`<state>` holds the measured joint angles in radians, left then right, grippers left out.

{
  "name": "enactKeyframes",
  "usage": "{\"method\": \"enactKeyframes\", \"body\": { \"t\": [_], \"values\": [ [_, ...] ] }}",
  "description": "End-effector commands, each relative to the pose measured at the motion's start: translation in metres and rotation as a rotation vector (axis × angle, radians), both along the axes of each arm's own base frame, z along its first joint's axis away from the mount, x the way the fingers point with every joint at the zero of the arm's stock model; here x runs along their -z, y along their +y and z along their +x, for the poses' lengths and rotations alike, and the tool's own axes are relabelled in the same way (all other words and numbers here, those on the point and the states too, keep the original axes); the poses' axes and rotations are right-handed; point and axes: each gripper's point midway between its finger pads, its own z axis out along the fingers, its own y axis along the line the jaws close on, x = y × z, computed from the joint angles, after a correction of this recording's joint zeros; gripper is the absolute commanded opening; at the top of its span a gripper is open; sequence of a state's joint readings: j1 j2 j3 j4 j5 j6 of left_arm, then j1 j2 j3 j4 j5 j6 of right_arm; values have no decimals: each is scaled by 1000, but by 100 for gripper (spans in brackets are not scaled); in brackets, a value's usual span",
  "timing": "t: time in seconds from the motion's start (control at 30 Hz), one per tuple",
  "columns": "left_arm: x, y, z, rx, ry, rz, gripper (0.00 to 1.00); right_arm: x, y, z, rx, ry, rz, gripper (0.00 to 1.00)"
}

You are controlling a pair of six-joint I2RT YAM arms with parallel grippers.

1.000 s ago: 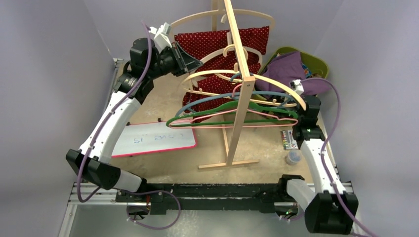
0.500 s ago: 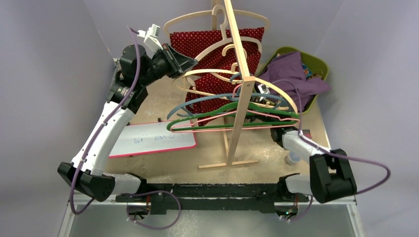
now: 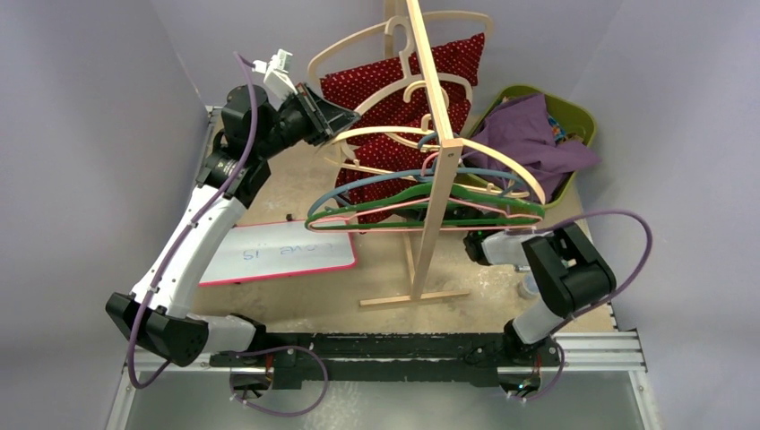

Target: Remove the skirt from the hanger

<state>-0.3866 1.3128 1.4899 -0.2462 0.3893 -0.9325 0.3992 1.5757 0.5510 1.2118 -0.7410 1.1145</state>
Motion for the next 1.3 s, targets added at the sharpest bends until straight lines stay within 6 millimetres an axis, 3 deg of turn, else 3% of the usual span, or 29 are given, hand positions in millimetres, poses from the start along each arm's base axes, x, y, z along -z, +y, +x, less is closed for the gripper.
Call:
{"method": "enactKeyframes", "body": {
  "t": [0.0,0.17,0.23,0.3,0.37,0.47,0.57,0.7,0.83,1.0,1.27],
  "values": [
    [-57,4,-17,19,-166,-105,0,-41,13,8,13,-106,143,96],
    [-56,3,-19,28,-164,-102,0,-56,16,16,21,-133,218,94],
    [-56,3,-20,30,-165,-102,0,-59,18,20,18,-137,224,79],
    [-57,4,-21,29,-171,-99,0,-60,17,18,18,-140,233,47],
    [-59,6,-23,23,-180,-87,0,-58,14,16,32,-135,230,28],
    [-56,9,-21,0,-188,-56,0,-46,13,11,34,-127,186,10],
    [-50,19,-13,-62,-186,13,0,-27,11,2,19,-107,123,0],
    [-49,33,-7,-142,-200,92,0,-7,2,-16,18,-114,15,0],
    [-57,47,-8,-213,-234,116,0,7,-16,-8,129,-127,-209,0],
    [-61,59,-9,-276,-257,112,0,6,-56,-2,325,-115,-414,0],
    [-73,86,-14,-405,-297,125,0,47,-139,0,657,90,-713,0]
  ]
}}
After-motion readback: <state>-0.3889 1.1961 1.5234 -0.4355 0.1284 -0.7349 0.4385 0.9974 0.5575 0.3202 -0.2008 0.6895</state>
